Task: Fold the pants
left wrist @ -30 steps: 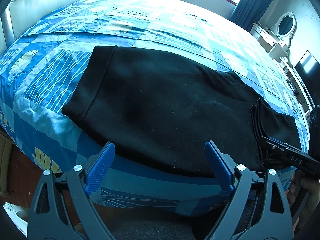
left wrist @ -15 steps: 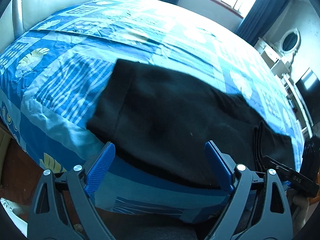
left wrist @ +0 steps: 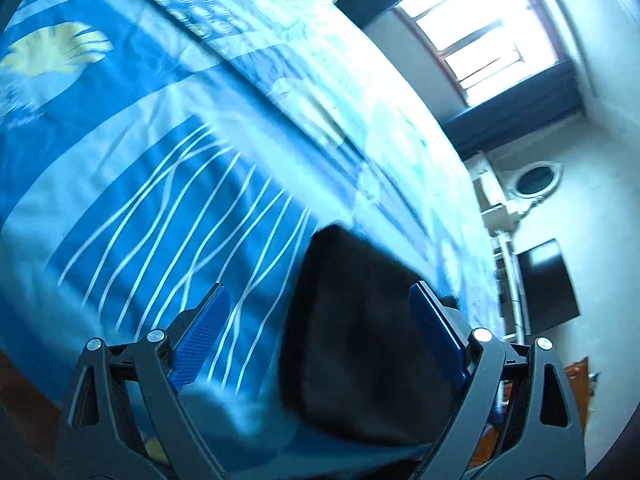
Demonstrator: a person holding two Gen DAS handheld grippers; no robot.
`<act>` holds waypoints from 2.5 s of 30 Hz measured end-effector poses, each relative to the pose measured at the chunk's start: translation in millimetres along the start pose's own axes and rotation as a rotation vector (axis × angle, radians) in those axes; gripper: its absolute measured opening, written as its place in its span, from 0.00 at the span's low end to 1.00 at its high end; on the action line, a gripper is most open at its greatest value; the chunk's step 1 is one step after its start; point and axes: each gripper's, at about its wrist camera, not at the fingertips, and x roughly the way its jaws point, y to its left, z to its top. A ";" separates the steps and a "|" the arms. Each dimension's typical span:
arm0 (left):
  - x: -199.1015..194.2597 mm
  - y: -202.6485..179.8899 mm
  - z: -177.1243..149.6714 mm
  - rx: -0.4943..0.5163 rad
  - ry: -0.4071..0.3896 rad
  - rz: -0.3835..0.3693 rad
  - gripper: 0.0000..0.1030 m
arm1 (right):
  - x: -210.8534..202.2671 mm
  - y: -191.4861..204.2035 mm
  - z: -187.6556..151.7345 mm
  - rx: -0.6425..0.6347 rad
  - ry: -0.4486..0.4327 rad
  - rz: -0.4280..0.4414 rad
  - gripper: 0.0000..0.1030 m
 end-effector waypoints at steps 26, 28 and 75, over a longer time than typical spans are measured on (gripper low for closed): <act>103.3 -12.2 -26.5 0.008 0.377 -0.170 0.15 | 10.4 0.9 -18.4 -0.001 0.051 0.000 0.73; 102.3 -20.0 -27.7 0.026 0.363 -0.157 0.14 | 4.3 3.1 -18.9 -0.020 0.032 -0.025 0.78; 175.6 -410.9 -188.2 0.624 0.257 0.191 0.12 | -123.3 -70.8 -46.2 0.133 -0.181 -0.265 0.84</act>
